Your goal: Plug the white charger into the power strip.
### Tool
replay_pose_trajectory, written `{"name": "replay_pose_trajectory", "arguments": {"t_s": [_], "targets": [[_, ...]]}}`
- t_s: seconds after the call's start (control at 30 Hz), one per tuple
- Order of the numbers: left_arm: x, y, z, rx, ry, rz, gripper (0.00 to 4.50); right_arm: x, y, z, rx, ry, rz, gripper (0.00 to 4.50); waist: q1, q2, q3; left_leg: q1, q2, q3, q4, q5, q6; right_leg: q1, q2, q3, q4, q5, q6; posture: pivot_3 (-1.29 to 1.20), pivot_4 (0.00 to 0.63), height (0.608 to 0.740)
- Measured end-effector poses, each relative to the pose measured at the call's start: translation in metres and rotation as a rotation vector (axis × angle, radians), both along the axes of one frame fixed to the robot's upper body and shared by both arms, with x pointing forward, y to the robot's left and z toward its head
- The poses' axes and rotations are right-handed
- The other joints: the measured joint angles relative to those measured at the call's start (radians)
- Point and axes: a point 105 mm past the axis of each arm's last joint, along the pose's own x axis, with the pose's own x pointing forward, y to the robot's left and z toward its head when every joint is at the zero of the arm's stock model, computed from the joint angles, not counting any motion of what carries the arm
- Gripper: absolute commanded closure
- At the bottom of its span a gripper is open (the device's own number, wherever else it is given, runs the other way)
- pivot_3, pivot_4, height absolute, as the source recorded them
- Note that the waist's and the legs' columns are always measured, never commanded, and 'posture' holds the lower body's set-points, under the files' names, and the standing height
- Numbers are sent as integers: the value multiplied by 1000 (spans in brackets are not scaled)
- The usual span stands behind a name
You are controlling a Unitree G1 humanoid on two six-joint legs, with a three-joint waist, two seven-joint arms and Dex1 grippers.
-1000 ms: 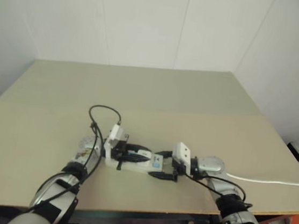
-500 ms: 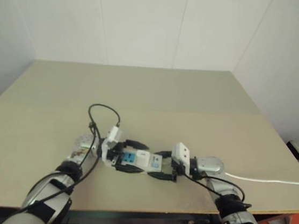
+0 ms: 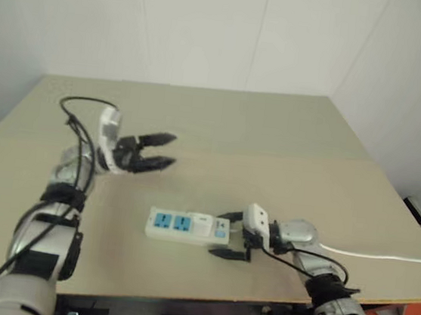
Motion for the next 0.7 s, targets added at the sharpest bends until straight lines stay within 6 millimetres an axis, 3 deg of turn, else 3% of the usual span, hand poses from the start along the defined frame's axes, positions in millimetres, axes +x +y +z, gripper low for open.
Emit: {"name": "replay_pose_trajectory", "arguments": {"t_s": [0.13,0.27,0.37,0.47,0.7], "targets": [[-1,6,-8,9,22,21,0,-1,-5,5,-1,-27,-3,33,6,0,6,-4,0,0,1,0,0,-4,-1,-1,1,0,0,0,150,740],[-4,13,-11,-5,23,41,0,-12,-25,11,-41,-29,0,33,23,2,9,-14,-3,0,1,1,-1,-15,-4,-1,2,1,-1,0,150,740],[-8,20,-16,1,42,56,0,-14,-40,33,-51,-71,-15,33,25,4,12,-16,-4,1,2,1,-2,-16,-6,-1,2,1,-1,0,150,740],[-12,31,-19,32,46,81,0,-12,-69,69,-105,-176,-71,33,26,4,14,-17,-6,1,2,1,-2,-16,-7,-2,1,1,-1,0,150,740],[-28,62,-21,165,51,135,0,-29,-119,97,-237,-221,-149,33,26,4,16,-18,-6,1,2,1,-2,-16,-8,-2,1,0,0,0,150,740]]}}
